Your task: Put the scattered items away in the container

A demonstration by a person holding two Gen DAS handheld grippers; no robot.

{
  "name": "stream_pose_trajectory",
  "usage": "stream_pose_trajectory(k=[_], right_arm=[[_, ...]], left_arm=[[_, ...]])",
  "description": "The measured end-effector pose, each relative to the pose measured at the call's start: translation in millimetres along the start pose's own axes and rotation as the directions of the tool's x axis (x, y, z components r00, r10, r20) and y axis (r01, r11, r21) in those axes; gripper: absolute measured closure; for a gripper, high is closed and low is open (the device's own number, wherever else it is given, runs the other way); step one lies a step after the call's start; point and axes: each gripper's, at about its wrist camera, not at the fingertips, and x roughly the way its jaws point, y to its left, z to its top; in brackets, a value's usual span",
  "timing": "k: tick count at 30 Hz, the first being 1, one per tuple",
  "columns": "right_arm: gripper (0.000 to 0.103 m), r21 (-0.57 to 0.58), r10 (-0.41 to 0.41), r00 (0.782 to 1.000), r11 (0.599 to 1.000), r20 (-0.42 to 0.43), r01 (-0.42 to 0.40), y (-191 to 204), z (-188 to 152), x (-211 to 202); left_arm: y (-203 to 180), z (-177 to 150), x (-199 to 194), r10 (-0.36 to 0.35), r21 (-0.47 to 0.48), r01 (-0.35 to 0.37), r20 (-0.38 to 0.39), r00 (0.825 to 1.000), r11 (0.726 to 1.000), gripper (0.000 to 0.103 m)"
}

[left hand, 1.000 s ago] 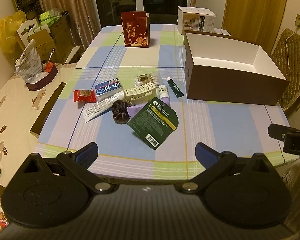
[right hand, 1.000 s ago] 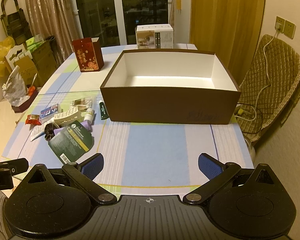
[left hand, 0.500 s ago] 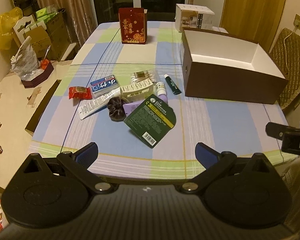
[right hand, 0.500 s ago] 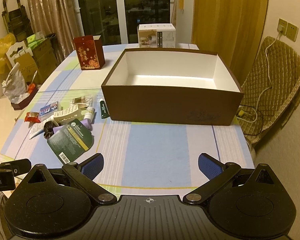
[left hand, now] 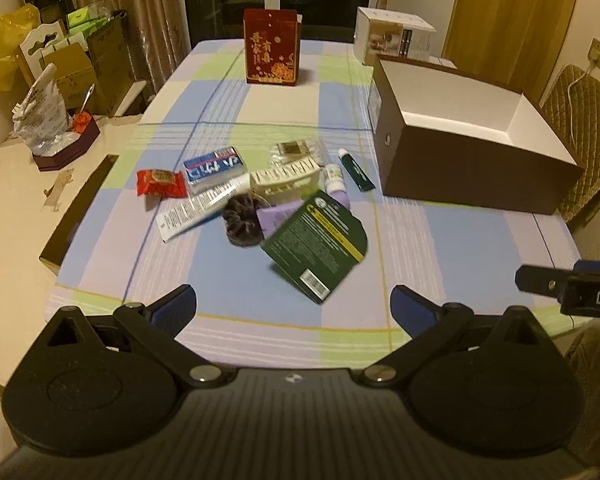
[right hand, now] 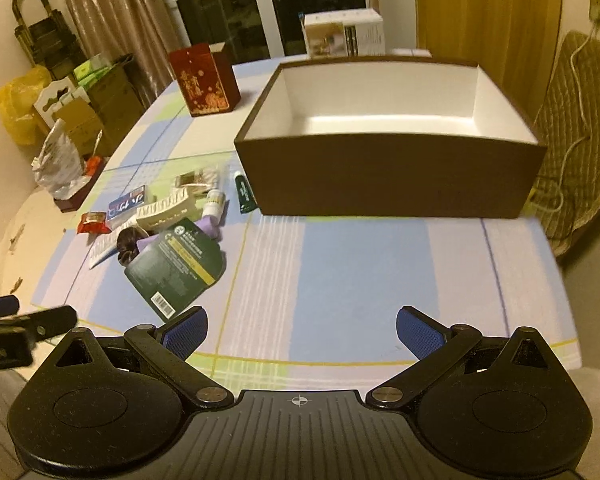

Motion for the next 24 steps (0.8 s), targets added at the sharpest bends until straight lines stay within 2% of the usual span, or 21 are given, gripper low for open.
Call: stream_pose_trajectory(k=[3,8,11,14,20,24], right_arm=[[0.0,-0.013,0.004,1.0,1.0,-0.023,-0.005,1,3,12],[0.0,-0.036,0.02,0.999,0.999,-0.037,-0.021,4,6,35],[0.0,-0.049,0.032,0.999,0.998,-0.043,-0.034,9,10,49],[0.0,-0.069,0.019,0.998,0.997,-0.06,-0.023,12,10,65],[0.0,-0.044,-0.029,0.994,0.999,-0.104,0.024,2,9,90],[0.0,-0.014,-0.038,0.995,0.999,-0.089,0.037,-9,18,98]], left_arm=[[10,6,6,0.003,0.013,-0.003,0.011,1.0,1.0,0.001],[28,17,27,-0.036,0.04,0.035,0.015,0.999,0.999,0.002],[39,23,48,-0.038,0.065,0.038,-0.011,0.999,0.997,0.007],[50,25,70,-0.082,0.086,0.086,-0.047,0.996,0.993,0.01],[54,20,109,-0.182,0.035,0.188,-0.135,0.974,0.982,0.021],[54,17,132,-0.255,-0.027,0.254,-0.136,0.957,0.967,0.025]])
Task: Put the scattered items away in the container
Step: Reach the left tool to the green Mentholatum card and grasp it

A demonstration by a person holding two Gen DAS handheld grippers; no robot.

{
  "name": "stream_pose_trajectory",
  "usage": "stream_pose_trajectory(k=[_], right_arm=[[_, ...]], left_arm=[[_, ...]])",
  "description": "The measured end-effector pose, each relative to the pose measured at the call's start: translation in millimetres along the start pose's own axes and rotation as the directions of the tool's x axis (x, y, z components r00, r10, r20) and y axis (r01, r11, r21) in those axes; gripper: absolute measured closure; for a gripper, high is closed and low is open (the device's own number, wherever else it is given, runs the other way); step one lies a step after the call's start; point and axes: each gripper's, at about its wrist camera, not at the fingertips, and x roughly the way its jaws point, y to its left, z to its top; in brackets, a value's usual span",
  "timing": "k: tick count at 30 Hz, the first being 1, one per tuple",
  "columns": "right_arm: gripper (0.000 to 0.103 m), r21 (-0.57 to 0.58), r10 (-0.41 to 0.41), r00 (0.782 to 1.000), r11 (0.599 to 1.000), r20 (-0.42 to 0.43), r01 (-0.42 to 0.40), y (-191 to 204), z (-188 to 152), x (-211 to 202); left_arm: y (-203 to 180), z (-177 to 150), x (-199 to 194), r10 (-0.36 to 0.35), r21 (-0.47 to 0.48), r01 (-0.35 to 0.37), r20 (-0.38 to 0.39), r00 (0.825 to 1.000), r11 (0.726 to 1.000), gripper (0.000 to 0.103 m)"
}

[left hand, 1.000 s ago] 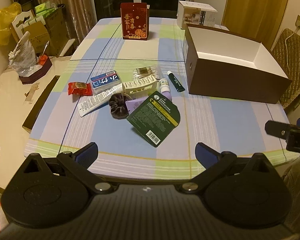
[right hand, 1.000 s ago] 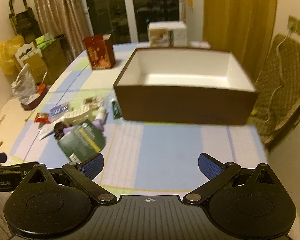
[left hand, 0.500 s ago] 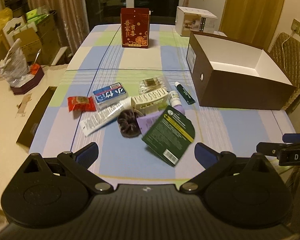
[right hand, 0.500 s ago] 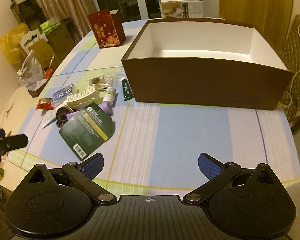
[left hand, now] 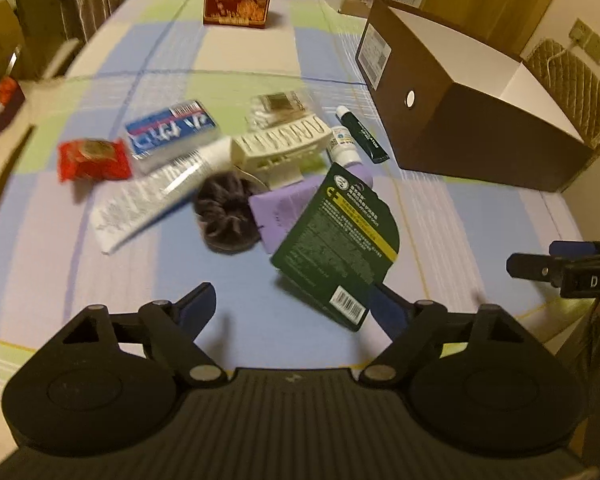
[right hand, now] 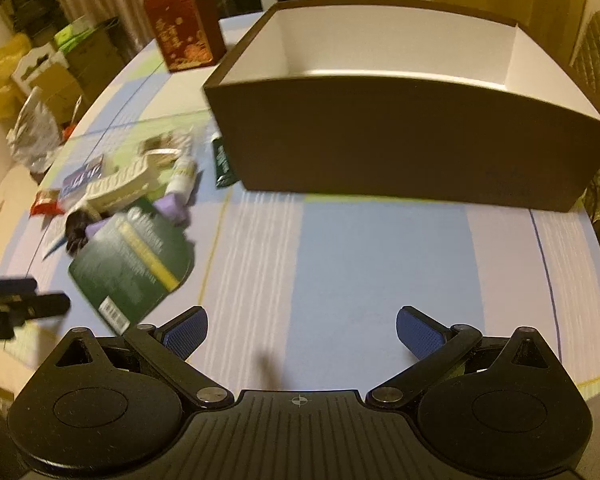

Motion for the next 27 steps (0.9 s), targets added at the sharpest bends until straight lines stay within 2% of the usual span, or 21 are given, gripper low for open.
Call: stream_pose_trajectory(k=[5,7,8,10,12,15,19,22,23,25,27], right_arm=[[0.0,0.041,-0.036,0.999,0.998,-0.013,0.037,-15,5,9],[0.0,0.069,-0.037,0.999,0.997,-0.032,0.039,-20,6,13],[0.0,0.08,-0.036,0.999,0.996,-0.04,0.039,-22,6,15],[0.0,0.084,-0.04,0.998,0.995,-0.047,0.044,-23,8,17],[0.0,0.069,-0.049,0.998,0.996,-0.045,0.053,-23,7,17],[0.0,0.036,-0.072,0.997,0.997,-0.035,0.074,-21,6,15],[0.0,0.013,-0.095,0.995,0.995,-0.002,0.095,-20,4,9],[0.0,0.022,-0.108,0.994,0.994,0.017,0.108,-25,3,4],[0.0,0.03,-0.115,0.993,0.993,0.021,0.114,-28,3,2],[0.0,0.053,-0.126,0.992,0.991,0.027,0.124,-33,3,-1],[0.0,0.075,-0.131,0.991,0.989,0.036,0.128,-40,3,-5]], left_arm=[[11,3,23,-0.069,-0.081,0.069,0.008,0.998,0.994,0.031],[14,6,29,-0.087,-0.103,0.088,0.014,0.996,0.991,0.039],[16,7,30,-0.098,-0.111,0.1,0.022,0.995,0.989,0.052],[16,9,34,-0.115,-0.115,0.116,0.019,0.993,0.987,0.068],[13,9,34,-0.122,-0.087,0.123,0.015,0.992,0.989,0.081],[2,11,25,-0.115,-0.019,0.116,0.037,0.993,0.993,0.086],[-29,12,7,-0.077,0.166,0.058,0.11,0.991,0.984,0.091],[-62,4,-3,-0.052,0.333,-0.006,0.166,0.985,0.943,0.094],[-73,0,-5,-0.048,0.391,-0.027,0.183,0.982,0.92,0.095],[-95,-13,-4,-0.042,0.514,-0.066,0.196,0.98,0.855,0.096],[-109,-23,4,-0.036,0.58,-0.068,0.166,0.985,0.812,0.095]])
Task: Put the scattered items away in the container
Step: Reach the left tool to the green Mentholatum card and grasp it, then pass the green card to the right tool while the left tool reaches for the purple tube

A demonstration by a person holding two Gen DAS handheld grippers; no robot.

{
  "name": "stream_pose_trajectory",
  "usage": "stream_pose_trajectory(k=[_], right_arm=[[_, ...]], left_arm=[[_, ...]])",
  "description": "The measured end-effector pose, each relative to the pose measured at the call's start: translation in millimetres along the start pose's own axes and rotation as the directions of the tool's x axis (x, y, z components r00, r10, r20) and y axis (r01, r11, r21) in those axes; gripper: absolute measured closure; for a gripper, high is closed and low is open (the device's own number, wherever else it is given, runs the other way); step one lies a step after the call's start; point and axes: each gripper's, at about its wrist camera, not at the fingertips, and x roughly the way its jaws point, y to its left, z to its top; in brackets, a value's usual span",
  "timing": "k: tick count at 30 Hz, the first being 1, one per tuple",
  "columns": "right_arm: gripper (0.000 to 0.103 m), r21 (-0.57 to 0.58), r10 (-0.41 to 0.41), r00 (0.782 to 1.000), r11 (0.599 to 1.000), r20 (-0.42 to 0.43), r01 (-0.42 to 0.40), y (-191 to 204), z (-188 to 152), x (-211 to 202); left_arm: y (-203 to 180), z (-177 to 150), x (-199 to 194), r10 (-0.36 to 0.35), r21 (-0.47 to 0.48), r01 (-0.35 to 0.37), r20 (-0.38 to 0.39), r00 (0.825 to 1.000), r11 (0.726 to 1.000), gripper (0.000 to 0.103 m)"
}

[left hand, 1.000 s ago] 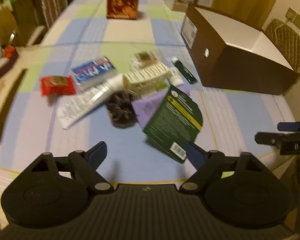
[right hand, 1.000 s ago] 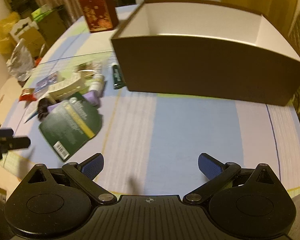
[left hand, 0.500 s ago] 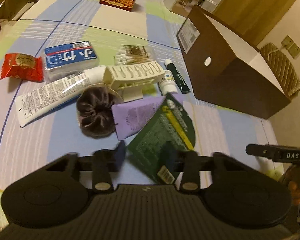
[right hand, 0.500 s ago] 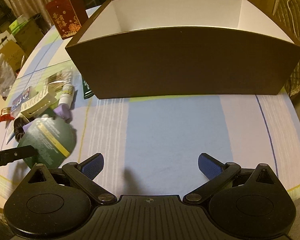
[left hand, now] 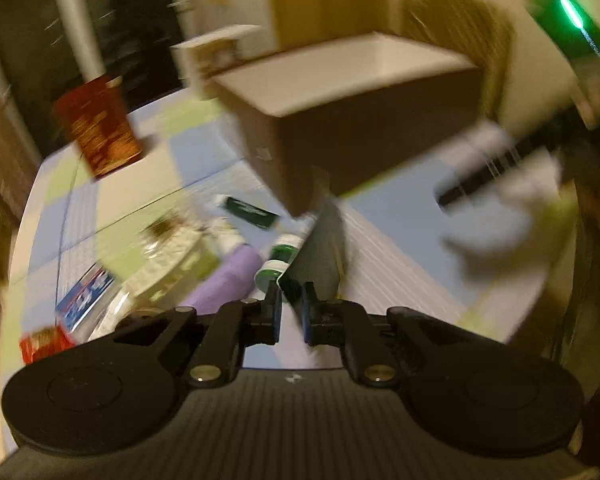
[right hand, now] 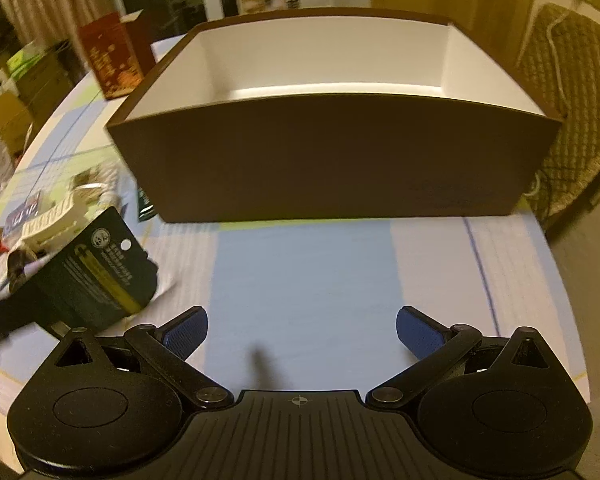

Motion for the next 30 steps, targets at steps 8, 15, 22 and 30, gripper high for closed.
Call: stream_pose_trajectory(k=[8,15,22,30], right_arm=[[0.0,0.015,0.001,1.0,1.0,0.021,-0.001,-8,-1,-9],[0.0,-0.025,0.001,0.999,1.0,0.038,0.0,-1,-3,-7],[0.0,0.006,-0.005,1.0,1.0,0.019,0.005,-7,-2,-3],[0.0,0.023,-0.039,0.999,0.999,0.014,0.039,-18,-3,-2]], left_arm=[[-27,-5,5,0.011,0.132,-0.01,-0.005,1.0,0.991,0.092],[11,-2,2,-0.084,-0.159,0.081,-0.014,0.996,0.984,0.041],[59,-7,51,-0.232,-0.579,0.172,-0.031,0.972,0.797,0.053],[64,-5,59,-0.27,-0.617,0.208,-0.007,0.963,0.759,0.094]])
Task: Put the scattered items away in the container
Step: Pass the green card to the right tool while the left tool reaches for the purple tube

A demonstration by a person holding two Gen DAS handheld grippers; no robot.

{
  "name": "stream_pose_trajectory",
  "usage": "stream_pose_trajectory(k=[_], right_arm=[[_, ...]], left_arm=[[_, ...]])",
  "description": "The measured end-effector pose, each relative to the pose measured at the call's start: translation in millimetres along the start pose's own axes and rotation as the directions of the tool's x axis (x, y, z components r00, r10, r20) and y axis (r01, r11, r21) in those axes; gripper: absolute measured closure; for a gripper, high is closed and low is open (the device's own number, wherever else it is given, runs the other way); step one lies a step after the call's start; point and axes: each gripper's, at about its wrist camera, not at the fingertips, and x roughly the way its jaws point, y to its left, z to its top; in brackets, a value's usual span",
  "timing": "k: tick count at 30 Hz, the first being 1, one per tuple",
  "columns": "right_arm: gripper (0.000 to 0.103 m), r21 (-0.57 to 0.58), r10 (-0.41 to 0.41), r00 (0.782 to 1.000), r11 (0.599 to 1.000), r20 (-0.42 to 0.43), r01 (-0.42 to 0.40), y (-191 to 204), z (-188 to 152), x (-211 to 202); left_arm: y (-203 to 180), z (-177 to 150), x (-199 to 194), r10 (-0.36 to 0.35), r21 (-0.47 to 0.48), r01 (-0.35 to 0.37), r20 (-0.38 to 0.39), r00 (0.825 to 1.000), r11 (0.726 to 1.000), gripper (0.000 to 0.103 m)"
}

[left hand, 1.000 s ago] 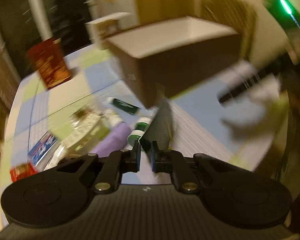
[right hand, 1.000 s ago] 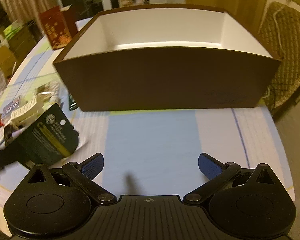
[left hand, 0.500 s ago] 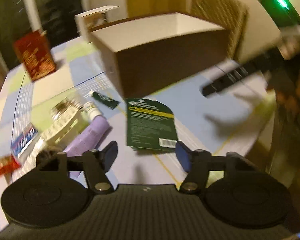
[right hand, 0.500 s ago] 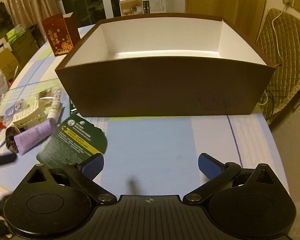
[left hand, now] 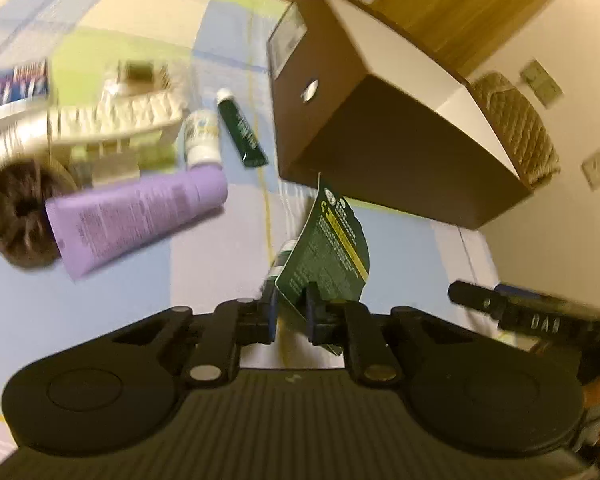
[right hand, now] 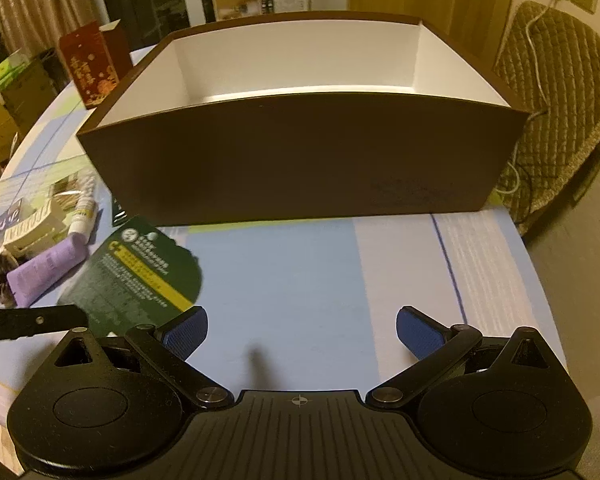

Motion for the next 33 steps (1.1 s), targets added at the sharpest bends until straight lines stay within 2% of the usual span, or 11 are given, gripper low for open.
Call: stream_pose_trajectory(k=[2,4,7,9,13,16,20,22,28,30,33], right_arm=[[0.0,0.01,0.0,1.0,1.0,0.001,0.0,-1,1,0],[0.0,0.007,0.007,1.0,1.0,0.003,-0.007,1,2,-1],[0.0,-0.016,0.008,1.0,1.0,0.018,-0.008,5,2,-3],[0.0,-0.024,0.0,1.0,1.0,0.025,0.001,5,2,-4],[0.0,-0.006,0.012,0.999,1.0,0.035,-0.011,3,3,-5],[0.0,-0.007,0.057,0.996,0.998,0.073,-0.057,5,5,-9],[0.0,-0.106,0.179,0.978,0.98,0.106,-0.168,23,9,-15],[0.0,-0.198,0.239,0.968,0.955,0.075,-0.221,38,10,-12],[0.002,-0.435,0.354,0.935,0.838,-0.027,-0.33,82,0,0],[0.029,-0.478,0.386,0.92,0.797,-0.068,-0.37,95,-7,7],[0.029,-0.515,0.384,0.918,0.769,-0.103,-0.38,111,-10,23]], left_arm=[[-17,-1,-10,0.056,0.142,-0.064,0.055,0.997,0.988,0.096],[-41,-6,-21,0.12,0.331,-0.16,0.138,0.983,0.93,0.099],[-80,-33,-24,0.215,0.618,-0.351,0.285,0.934,0.703,0.103],[-95,-53,-16,0.227,0.73,-0.373,0.296,0.928,0.573,0.103],[-98,-78,0,0.225,0.8,-0.275,0.179,0.958,0.533,0.094],[-91,-78,-6,0.213,0.779,-0.244,0.144,0.966,0.577,0.09],[-59,-53,-28,0.171,0.61,-0.187,0.085,0.982,0.77,0.071],[-40,-42,-40,0.18,0.522,-0.19,0.069,0.981,0.831,0.071],[2,-24,-51,0.267,0.388,-0.269,0.061,0.962,0.882,0.071],[6,-23,-54,0.275,0.374,-0.277,0.059,0.96,0.885,0.071],[6,-22,-56,0.272,0.38,-0.275,0.062,0.96,0.883,0.071]])
